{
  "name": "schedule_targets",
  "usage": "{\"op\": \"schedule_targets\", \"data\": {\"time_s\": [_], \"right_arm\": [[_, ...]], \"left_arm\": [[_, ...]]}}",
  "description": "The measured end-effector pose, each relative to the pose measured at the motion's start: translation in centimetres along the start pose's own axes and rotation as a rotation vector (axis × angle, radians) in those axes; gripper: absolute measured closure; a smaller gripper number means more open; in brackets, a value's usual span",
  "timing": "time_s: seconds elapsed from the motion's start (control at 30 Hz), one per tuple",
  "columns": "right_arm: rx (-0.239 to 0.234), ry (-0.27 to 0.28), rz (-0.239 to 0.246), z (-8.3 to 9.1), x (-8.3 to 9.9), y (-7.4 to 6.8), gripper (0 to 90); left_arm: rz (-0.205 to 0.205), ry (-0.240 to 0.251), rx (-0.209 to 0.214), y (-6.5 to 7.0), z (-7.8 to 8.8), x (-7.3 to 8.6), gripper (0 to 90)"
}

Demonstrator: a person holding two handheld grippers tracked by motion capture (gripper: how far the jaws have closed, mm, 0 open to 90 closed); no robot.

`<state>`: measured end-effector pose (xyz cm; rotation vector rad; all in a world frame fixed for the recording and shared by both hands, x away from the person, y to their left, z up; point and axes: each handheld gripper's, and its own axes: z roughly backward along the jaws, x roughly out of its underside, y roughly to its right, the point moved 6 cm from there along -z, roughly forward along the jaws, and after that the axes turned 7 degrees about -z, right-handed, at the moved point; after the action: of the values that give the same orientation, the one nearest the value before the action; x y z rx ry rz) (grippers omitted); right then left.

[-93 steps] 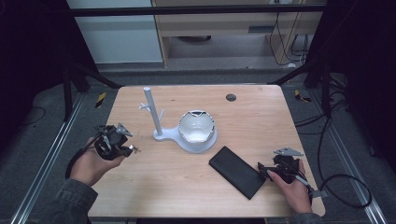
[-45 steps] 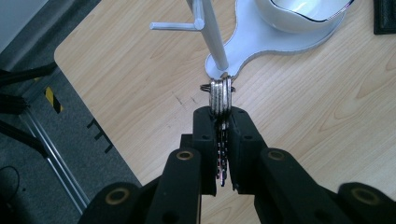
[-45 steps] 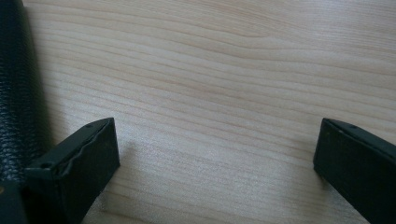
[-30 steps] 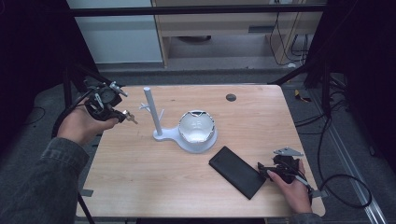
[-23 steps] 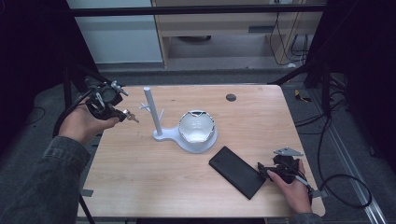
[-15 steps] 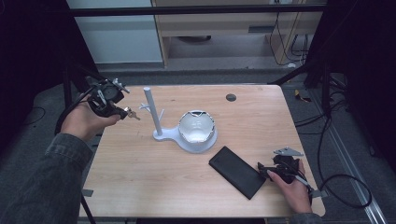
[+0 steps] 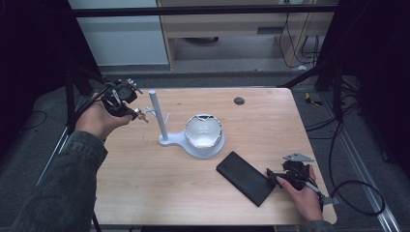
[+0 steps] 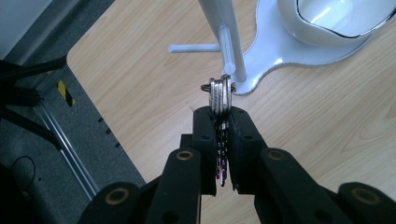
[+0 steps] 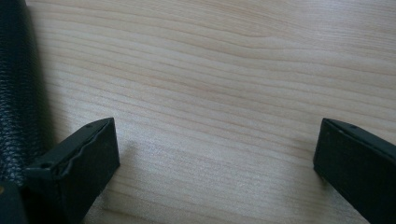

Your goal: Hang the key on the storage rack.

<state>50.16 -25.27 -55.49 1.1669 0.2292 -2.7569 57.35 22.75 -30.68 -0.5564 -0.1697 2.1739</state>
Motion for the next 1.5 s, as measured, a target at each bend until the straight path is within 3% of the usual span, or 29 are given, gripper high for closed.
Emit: {"op": "schedule_targets", "data": {"time_s": [0.33,0.7,1.27,1.33,1.4,1.5], "right_arm": [[-0.001,0.000,0.002,0.0,0.0,0.0,0.6],[-0.001,0.000,0.005,0.0,0.0,0.0,0.6],[-0.002,-0.001,0.002,0.0,0.0,-0.1,0.6],[-0.002,-0.002,0.002,0.0,0.0,-0.1,0.6],[-0.002,-0.001,0.003,0.0,0.0,-0.1,0.5],[-0.002,-0.001,0.003,0.0,0.0,-0.1,0.5]], "left_arm": [[-0.001,0.009,0.003,0.1,-0.4,-0.6,82.3],[0.026,0.032,0.001,-0.2,-0.4,-0.8,82.4],[0.022,0.025,-0.008,-0.3,-1.3,-1.3,82.3],[0.033,0.056,-0.012,-0.4,-1.2,-1.4,80.9],[0.051,0.089,-0.033,-0.7,-0.7,-1.4,73.0],[0.052,0.110,-0.030,-0.8,0.1,-1.1,69.5]]}}
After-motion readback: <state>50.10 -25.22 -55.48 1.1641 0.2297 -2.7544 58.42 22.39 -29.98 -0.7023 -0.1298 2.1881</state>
